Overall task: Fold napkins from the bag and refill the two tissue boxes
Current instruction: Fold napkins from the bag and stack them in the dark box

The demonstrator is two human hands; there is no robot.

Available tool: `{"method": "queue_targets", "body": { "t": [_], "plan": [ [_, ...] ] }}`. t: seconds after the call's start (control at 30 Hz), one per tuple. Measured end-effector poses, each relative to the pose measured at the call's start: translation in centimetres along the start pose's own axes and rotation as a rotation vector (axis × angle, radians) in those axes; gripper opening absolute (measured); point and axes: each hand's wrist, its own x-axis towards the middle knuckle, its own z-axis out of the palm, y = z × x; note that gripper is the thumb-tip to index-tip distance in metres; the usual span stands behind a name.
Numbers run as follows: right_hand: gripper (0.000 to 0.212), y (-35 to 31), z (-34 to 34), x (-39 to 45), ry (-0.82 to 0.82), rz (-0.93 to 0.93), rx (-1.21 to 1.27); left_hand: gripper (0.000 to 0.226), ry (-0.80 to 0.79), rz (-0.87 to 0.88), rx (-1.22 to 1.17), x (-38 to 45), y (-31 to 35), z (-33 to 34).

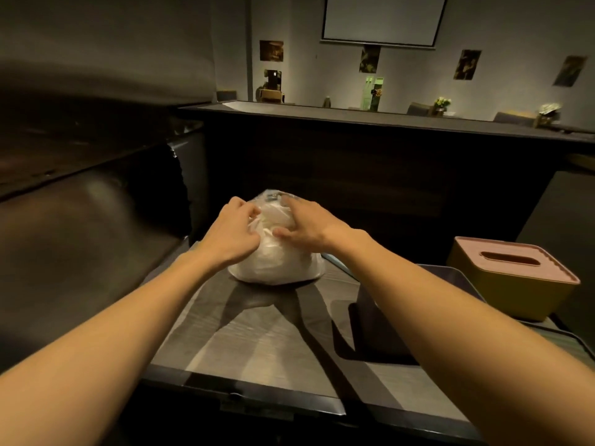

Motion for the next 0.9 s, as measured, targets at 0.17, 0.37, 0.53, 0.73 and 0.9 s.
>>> {"method": "queue_targets", "body": {
  "t": [0.17, 0.37, 0.53, 0.73, 0.9],
  "plan": [
    [0.067, 1.2, 0.5, 0.7, 0.053, 0.030, 0.068, 0.050, -0.002, -0.027, -0.036, 0.3, 0.1, 0.7],
    [0.045, 1.3, 0.7, 1.5, 0.169, -0.008, 0.075, 0.081, -0.039, -0.071, -0.073, -0.1, 0.6, 0.1],
    [0.049, 0.6, 0.9, 1.6, 0.195, -0.072, 0.040, 0.084, 0.003, -0.081, -0.073, 0.0, 0.5, 0.5],
    [0.036, -0.8, 1.3, 2.5, 0.275, -0.096, -0.074, 0.084, 0.045, -0.067, -0.122, -0.1, -0.1, 0.3],
    [0.021, -1.7, 1.7, 2.6, 0.328, -0.162, -0.250, 0.084, 0.083, -0.070, -0.186, -0.2, -0.5, 0.3]
  ]
}}
